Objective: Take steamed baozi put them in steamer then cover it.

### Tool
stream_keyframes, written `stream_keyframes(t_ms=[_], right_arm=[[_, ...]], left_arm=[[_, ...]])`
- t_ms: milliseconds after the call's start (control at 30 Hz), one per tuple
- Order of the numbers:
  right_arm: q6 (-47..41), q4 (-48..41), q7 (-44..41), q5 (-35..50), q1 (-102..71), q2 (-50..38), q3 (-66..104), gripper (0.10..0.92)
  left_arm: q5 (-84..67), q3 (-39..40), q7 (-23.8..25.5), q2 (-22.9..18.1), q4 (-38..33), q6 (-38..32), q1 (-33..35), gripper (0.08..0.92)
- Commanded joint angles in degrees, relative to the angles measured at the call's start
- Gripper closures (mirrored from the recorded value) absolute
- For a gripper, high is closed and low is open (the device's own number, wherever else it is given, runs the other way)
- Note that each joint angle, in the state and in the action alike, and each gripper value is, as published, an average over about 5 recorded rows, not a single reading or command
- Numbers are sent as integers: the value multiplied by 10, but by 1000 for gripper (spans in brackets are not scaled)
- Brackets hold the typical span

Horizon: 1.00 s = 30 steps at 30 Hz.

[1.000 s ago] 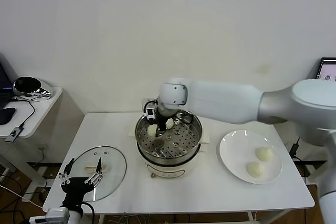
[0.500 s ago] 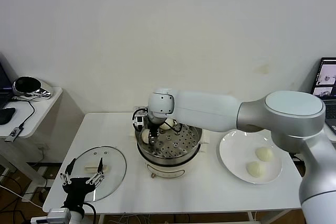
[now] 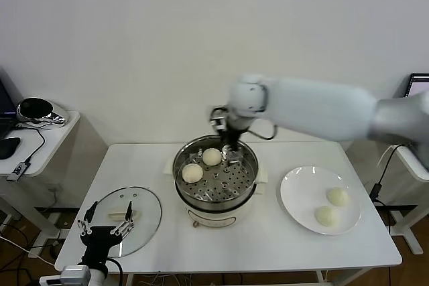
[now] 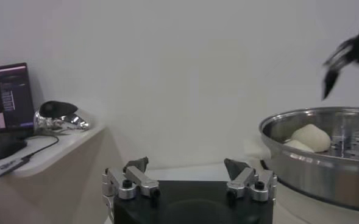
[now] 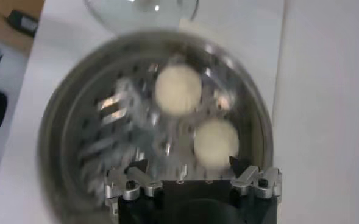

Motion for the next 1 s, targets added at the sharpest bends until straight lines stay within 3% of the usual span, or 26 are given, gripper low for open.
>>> stream_keyframes(t_ms=[33, 233, 467, 1000], right_arm=[[78, 92, -86, -73, 61, -188, -39, 203], [141, 102, -106, -160, 21, -293, -30, 203], [195, 91, -96, -240, -110, -355, 59, 203], [241, 42, -38, -364, -434, -367, 310, 203]], left_arm=[[2, 3, 0, 1, 0, 0, 2, 177], [5, 3, 0, 0, -1, 0, 5, 177], [12, 6, 0, -5, 1, 0, 6, 177], [39, 16, 1, -20, 6, 1, 11, 177]])
